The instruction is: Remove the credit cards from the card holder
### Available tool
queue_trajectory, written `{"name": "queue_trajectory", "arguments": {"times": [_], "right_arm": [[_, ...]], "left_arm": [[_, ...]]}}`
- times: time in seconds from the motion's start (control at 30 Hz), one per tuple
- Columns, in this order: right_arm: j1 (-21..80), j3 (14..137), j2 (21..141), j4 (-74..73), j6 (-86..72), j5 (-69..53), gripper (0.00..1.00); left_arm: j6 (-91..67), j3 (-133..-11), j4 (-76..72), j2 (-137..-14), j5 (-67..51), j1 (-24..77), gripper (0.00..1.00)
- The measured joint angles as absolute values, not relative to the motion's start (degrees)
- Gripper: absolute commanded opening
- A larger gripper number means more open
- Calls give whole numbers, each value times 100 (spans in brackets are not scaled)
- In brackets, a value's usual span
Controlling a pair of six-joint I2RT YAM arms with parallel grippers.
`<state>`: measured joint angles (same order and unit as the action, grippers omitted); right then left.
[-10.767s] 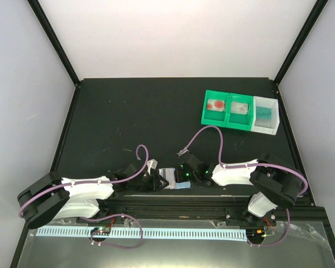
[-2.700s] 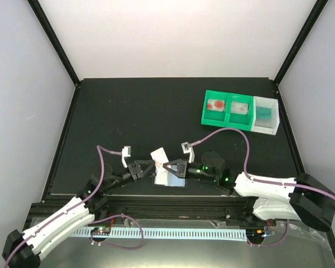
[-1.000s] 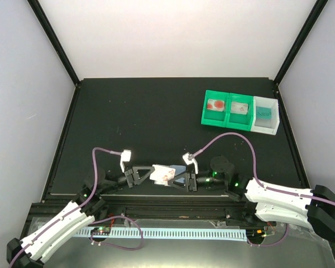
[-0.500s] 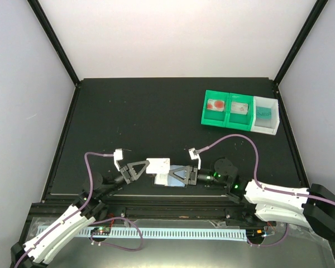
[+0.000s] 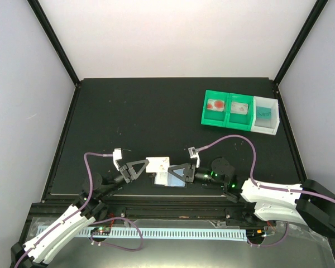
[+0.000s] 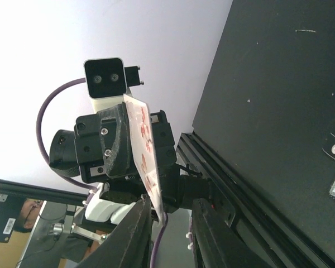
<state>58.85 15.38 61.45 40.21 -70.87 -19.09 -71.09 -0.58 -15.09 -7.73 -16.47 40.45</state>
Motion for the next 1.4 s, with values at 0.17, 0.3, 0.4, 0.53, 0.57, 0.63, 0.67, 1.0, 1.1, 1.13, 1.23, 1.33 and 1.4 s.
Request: {"name": "queue_trajectory", "arguments": {"times": [0.17,0.3,0.4,0.53,0.57,0.63,0.67,1.0,1.1,1.13,1.23,1.33,1.4], "right_arm": [[5885,1538,6145,4117,-7109,-1855,17],[5885,1540,6202,4202,-7124,-1852,13],[5885,1540,6302,4289,-7175,-1855,11],[5885,1540,6396,4427,-7229,-1859,3],[5885,1540,6405,4458,-7238,-1859,1],[5885,1540,6407,4501,-7238,-1861,1],[5883,1540,6407,4536,-7247,-1859,1],[5885,1538,6407,4700,-7242,-1859,1],[5885,1538,6396,4683,-7229,-1855,1],[5885,1535,6370,4639,-7212,-1850,1],[5885,1529,6182,4383,-7118,-1800,1],[5885,1551,5789,3857,-6888,-1675,1],[5885,1621,5505,3420,-6702,-1555,1]], "left_arm": [[-7142,-58,-1518,-773,-1647,4045,2],[-7161,-58,-1594,-773,-1647,4045,2],[-7166,-58,-1625,-773,-1647,4045,2],[-7170,-58,-1636,-773,-1645,4045,1],[-7172,-58,-1638,-773,-1643,4045,2],[-7175,-56,-1636,-773,-1608,4045,1],[-7175,-56,-1632,-773,-1597,4045,2],[-7188,-56,-1590,-773,-1535,4018,26],[-7181,-56,-1531,-773,-1518,4018,37],[-7201,-56,-1494,-770,-1518,4018,42],[-7175,-56,-1374,-760,-1518,4018,61],[-7113,-60,-1194,-746,-1518,4018,77],[-7030,-64,-1035,-749,-1520,4018,84]]}}
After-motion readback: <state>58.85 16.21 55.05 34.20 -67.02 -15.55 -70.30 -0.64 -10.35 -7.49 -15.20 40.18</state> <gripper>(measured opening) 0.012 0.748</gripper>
